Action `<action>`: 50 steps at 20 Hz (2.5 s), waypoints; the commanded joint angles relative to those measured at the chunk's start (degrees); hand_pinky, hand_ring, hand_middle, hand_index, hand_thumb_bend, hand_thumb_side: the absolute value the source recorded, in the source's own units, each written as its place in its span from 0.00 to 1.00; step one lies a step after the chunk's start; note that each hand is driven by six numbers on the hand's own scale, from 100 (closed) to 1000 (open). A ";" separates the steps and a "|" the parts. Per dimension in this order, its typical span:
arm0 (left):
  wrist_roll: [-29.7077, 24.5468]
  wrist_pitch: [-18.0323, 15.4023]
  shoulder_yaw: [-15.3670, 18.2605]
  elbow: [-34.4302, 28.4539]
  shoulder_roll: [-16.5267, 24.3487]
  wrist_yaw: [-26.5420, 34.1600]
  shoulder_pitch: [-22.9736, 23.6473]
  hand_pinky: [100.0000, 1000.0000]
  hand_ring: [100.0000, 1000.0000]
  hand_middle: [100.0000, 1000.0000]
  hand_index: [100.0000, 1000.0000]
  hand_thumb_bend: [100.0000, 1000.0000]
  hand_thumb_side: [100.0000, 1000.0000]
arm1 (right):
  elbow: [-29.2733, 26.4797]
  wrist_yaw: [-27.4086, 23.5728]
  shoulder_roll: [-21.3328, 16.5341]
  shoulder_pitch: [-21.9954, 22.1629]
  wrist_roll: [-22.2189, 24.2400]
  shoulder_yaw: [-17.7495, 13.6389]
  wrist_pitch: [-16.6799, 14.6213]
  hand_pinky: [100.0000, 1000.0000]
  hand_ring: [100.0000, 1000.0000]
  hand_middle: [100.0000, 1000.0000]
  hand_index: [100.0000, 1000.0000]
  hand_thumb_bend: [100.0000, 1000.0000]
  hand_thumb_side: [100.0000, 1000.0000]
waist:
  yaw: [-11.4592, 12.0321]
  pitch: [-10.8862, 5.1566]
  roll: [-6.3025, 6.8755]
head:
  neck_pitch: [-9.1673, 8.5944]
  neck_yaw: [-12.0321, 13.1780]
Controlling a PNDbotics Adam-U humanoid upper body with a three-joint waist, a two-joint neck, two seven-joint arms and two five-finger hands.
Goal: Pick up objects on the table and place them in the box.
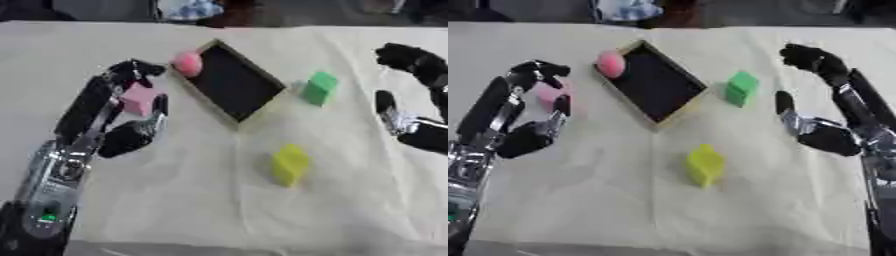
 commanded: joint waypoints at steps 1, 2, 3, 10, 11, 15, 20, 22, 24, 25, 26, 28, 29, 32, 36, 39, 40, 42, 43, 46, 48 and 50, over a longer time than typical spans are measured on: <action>-1.55 0.37 0.64 -0.63 4.10 -0.55 -1.69 0.76 0.64 0.72 0.86 0.00 0.67 | -0.53 -0.10 -1.06 -0.33 -0.24 -0.60 0.25 0.89 0.85 0.84 0.95 0.00 0.36 | -0.03 -0.99 0.99 | -0.14 -0.20; -2.44 0.65 0.64 -0.34 5.54 -0.58 -2.32 0.76 0.65 0.72 0.87 0.00 0.67 | -0.42 -0.20 -1.11 -0.26 -0.19 -0.58 0.28 0.89 0.85 0.84 0.95 0.00 0.36 | -0.02 -1.08 1.05 | -0.14 -0.12; -3.58 0.98 0.59 0.10 7.07 -0.66 -2.95 0.76 0.67 0.74 0.88 0.00 0.70 | -0.31 -0.28 -1.15 -0.21 -0.12 -0.56 0.31 0.89 0.85 0.84 0.95 0.00 0.36 | -0.04 -1.16 1.13 | -0.14 -0.04; -15.95 1.97 -2.12 5.89 21.84 0.92 -11.33 0.77 0.74 0.81 0.92 0.00 0.74 | 0.44 -0.89 -1.43 0.26 0.37 -0.58 0.49 0.89 0.84 0.84 0.95 0.00 0.37 | -0.49 -1.75 1.75 | -0.14 0.02; -18.15 1.47 -3.08 7.30 24.00 1.33 -13.25 0.77 0.75 0.82 0.92 0.00 0.74 | 0.58 -1.05 -1.50 0.33 0.44 -0.58 0.53 0.89 0.84 0.84 0.95 0.00 0.37 | -0.58 -1.81 1.88 | -0.14 0.06; -25.21 -0.81 -6.83 14.88 29.12 2.59 -21.39 0.78 0.79 0.86 0.94 0.00 0.71 | 1.00 -1.50 -1.59 0.52 0.81 -0.50 0.57 0.90 0.84 0.84 0.95 0.00 0.37 | -0.93 -2.08 2.14 | -0.14 0.21; -31.63 -5.18 -10.96 29.20 28.92 -1.04 -31.74 0.78 0.81 0.87 0.94 0.24 0.69 | 1.53 -2.19 -1.66 0.72 1.12 -0.56 0.65 0.90 0.84 0.84 0.95 0.00 0.38 | -1.43 -2.33 2.22 | -0.14 0.24; -32.63 -7.02 -11.73 34.36 27.57 -3.72 -34.61 0.78 0.82 0.88 0.94 0.28 0.69 | 1.74 -2.47 -1.71 0.82 1.16 -0.68 0.71 0.90 0.84 0.83 0.95 0.00 0.39 | -1.50 -2.34 2.24 | -0.14 0.20; -32.89 -8.63 -12.05 39.00 25.83 -6.36 -36.92 0.78 0.83 0.88 0.94 0.32 0.69 | 1.90 -2.72 -1.74 0.88 1.19 -0.77 0.76 0.90 0.84 0.83 0.95 0.00 0.39 | -1.52 -2.37 2.24 | -0.14 0.11; -32.84 -9.37 -12.11 41.16 24.88 -7.72 -37.93 0.78 0.83 0.88 0.94 0.33 0.70 | 1.96 -2.82 -1.73 0.88 1.22 -0.81 0.77 0.90 0.84 0.83 0.95 0.00 0.39 | -1.52 -2.38 2.23 | -0.14 0.07; -32.79 -10.07 -12.20 43.23 23.91 -9.07 -38.82 0.79 0.84 0.89 0.94 0.36 0.70 | 2.00 -2.92 -1.69 0.89 1.24 -0.84 0.79 0.90 0.84 0.83 0.95 0.00 0.39 | -1.54 -2.41 2.22 | -0.14 0.05; -32.55 -11.52 -12.35 46.81 22.14 -11.82 -40.27 0.79 0.84 0.89 0.94 0.38 0.71 | 2.07 -3.08 -1.62 0.94 1.31 -0.88 0.81 0.90 0.84 0.83 0.95 0.00 0.39 | -1.57 -2.46 2.16 | -0.14 -0.04; -32.32 -12.23 -12.35 48.28 21.37 -13.02 -40.80 0.79 0.84 0.88 0.94 0.38 0.70 | 2.11 -3.13 -1.61 0.96 1.34 -0.90 0.83 0.90 0.84 0.83 0.95 0.00 0.39 | -1.57 -2.48 2.12 | -0.14 -0.07; -31.49 -13.88 -12.20 51.58 19.55 -15.63 -41.79 0.79 0.84 0.88 0.94 0.39 0.69 | 2.20 -3.24 -1.57 0.99 1.40 -0.96 0.84 0.90 0.84 0.83 0.95 0.00 0.39 | -1.65 -2.51 2.00 | -0.14 -0.08; -30.43 -15.16 -11.88 54.20 18.28 -18.13 -42.38 0.79 0.84 0.88 0.94 0.39 0.65 | 2.24 -3.34 -1.51 1.03 1.43 -1.01 0.83 0.90 0.85 0.83 0.95 0.00 0.39 | -1.71 -2.50 2.00 | -0.14 -0.06; -30.10 -15.86 -11.51 55.50 18.04 -18.41 -42.32 0.79 0.84 0.87 0.94 0.37 0.65 | 2.24 -3.34 -1.49 1.05 1.53 -1.02 0.82 0.90 0.85 0.83 0.95 0.00 0.39 | -1.76 -2.49 2.01 | -0.14 -0.16; -30.04 -16.02 -11.42 55.62 18.15 -18.36 -42.29 0.79 0.84 0.88 0.94 0.37 0.66 | 2.25 -3.33 -1.51 1.06 1.54 -1.05 0.83 0.90 0.85 0.83 0.95 0.00 0.39 | -1.78 -2.49 2.02 | -0.14 -0.15; -30.07 -16.39 -11.35 55.52 18.59 -17.94 -42.10 0.79 0.84 0.88 0.94 0.36 0.67 | 2.26 -3.30 -1.54 1.07 1.53 -1.11 0.85 0.90 0.85 0.83 0.95 0.00 0.39 | -1.81 -2.50 2.06 | -0.14 -0.15; -30.23 -16.62 -11.39 55.34 18.92 -17.56 -41.98 0.79 0.84 0.88 0.94 0.36 0.68 | 2.26 -3.30 -1.54 1.06 1.56 -1.11 0.85 0.90 0.85 0.83 0.95 0.00 0.39 | -1.83 -2.51 2.09 | -0.14 -0.15; -30.94 -17.29 -11.64 54.16 20.37 -15.76 -41.49 0.79 0.84 0.87 0.94 0.33 0.70 | 2.27 -3.27 -1.55 1.10 1.66 -1.12 0.86 0.90 0.85 0.83 0.95 0.00 0.39 | -1.80 -2.57 2.21 | -0.14 -0.19; -31.29 -17.32 -11.58 53.17 21.45 -13.74 -40.98 0.79 0.83 0.87 0.94 0.29 0.69 | 2.28 -3.24 -1.59 1.15 1.71 -1.16 0.87 0.90 0.85 0.83 0.95 0.00 0.39 | -1.76 -2.64 2.30 | -0.14 -0.18; -31.55 -17.01 -11.48 52.07 22.54 -11.62 -40.37 0.79 0.83 0.87 0.94 0.29 0.71 | 2.29 -3.23 -1.61 1.17 1.78 -1.15 0.87 0.90 0.85 0.83 0.95 0.00 0.39 | -1.72 -2.69 2.35 | -0.14 -0.25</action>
